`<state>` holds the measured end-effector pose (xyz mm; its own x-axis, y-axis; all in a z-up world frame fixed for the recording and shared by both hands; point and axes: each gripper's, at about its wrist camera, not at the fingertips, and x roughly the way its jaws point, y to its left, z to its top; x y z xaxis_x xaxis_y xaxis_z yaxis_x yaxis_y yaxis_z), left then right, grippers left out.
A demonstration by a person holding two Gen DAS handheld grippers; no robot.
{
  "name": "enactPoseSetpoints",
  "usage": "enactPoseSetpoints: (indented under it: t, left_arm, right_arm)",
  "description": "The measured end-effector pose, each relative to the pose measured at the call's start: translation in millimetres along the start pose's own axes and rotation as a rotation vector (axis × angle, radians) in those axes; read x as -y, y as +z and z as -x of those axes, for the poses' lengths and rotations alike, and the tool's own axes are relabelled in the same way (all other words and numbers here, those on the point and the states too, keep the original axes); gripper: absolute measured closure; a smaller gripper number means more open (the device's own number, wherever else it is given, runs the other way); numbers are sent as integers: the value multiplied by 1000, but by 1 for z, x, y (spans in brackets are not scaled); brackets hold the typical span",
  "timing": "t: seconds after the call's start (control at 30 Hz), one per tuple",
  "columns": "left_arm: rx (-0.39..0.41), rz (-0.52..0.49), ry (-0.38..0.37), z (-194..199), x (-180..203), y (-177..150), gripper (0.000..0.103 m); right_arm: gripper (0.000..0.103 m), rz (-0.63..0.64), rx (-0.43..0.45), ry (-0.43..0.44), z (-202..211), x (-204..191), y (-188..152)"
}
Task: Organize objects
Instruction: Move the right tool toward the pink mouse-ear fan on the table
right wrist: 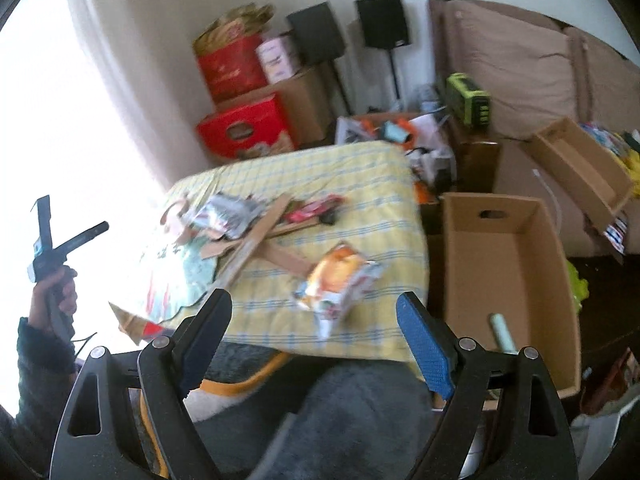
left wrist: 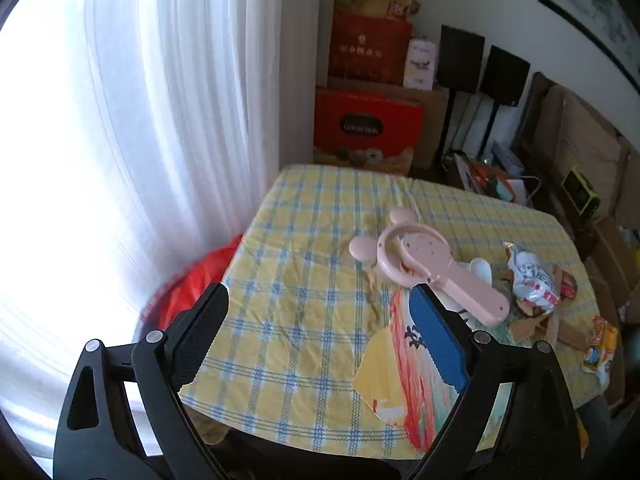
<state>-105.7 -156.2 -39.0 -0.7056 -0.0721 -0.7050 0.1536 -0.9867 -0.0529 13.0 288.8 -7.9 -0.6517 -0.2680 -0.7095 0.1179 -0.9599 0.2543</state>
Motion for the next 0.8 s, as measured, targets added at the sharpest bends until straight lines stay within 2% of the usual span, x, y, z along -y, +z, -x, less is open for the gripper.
enactPoseSetpoints:
  t: [0.07,0.23,0.4,0.57,0.63,0.7,0.8]
  left_arm:
    - [-12,-9,-1,-8,-2,-3,12]
    - [-20,-11,61,-21,-18,-10,12]
    - [-32,32,26,-30,-38,-22,12]
    - [-35,40,21,-35,-50,-27,12]
    - [-35,54,-3,-37,-53,-31,12]
    - [-46,55,-11,-41,-54,-33,12]
    - [-50,60,-9,-46,-57,-36,12]
  right_arm:
    - [17,57,2,22,-8,-16,4]
    - [16,169,7,54,-26,-56,21]
    - [16,292,-17,31,-66,-112,48]
    - [15,577,-43,124,-124,-181,79]
    - [13,637,-77,106,-151,-197,90]
    - [13,661,-152,87,-185,-212,101]
    - [13,701,-256,104,-225,-225,103]
